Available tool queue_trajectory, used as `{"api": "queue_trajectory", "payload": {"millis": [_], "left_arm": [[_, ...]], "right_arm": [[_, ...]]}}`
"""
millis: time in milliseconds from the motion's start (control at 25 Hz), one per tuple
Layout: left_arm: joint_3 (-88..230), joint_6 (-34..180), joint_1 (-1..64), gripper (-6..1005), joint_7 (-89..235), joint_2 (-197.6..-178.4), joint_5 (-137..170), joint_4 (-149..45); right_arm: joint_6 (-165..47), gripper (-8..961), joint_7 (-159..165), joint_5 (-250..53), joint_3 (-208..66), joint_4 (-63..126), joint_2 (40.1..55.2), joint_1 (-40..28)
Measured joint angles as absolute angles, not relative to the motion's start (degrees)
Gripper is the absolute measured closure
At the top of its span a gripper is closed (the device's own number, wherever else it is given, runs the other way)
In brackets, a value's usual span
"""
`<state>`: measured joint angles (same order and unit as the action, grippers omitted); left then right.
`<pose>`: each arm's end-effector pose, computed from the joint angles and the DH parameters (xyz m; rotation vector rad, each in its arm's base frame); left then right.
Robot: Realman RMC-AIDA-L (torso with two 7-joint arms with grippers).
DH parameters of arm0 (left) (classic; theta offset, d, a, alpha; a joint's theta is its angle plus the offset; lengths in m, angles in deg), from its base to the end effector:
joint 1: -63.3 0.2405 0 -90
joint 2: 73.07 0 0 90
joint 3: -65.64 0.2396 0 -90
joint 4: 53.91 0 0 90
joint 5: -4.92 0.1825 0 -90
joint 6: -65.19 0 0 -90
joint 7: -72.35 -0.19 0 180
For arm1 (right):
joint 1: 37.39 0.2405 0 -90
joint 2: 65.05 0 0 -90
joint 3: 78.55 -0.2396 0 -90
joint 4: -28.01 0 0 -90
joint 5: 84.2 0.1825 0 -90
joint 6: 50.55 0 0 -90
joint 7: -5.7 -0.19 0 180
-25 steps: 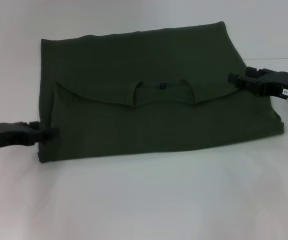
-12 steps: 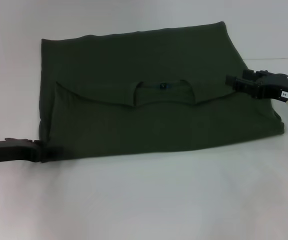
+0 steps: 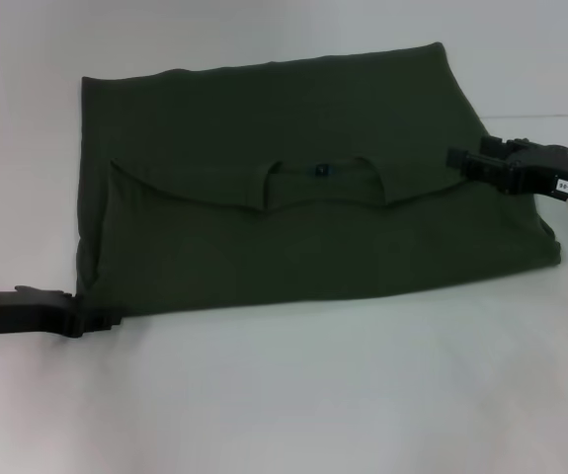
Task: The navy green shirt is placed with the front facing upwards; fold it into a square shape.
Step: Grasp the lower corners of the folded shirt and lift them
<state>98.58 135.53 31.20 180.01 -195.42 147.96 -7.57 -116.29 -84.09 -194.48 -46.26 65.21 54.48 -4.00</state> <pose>-0.3000 0.3459 -0.0271 -2.3565 -1.1773 -0.1217 0.2458 0.3967 0.0074 -2.1996 0.9306 0.6863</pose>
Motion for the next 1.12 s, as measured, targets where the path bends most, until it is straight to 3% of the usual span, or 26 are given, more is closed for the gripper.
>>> {"api": "queue_trajectory", "payload": {"millis": [40,400,840,1120], "left_arm": [[98.68,135.31,31.13,298,179.87,-195.42,148.70,-7.55],[98.63,135.65,31.12,697,178.11,-195.42,148.43,-7.32],[97.99,136.78,31.04,936,175.37,-195.31,145.97,-6.93],[97.39,138.79,31.41,942,173.08,-195.07,141.65,-6.55]], "right_arm": [[-116.29,278,-84.12,-194.45,-46.31,65.23,54.48,-3.99],[-116.27,276,-84.00,-194.32,-46.34,65.28,54.48,-3.95],[-116.07,275,-84.11,-194.76,-46.27,66.26,53.93,-6.76],[-116.01,272,-83.11,-194.85,-46.29,69.37,53.07,-15.06]]}}
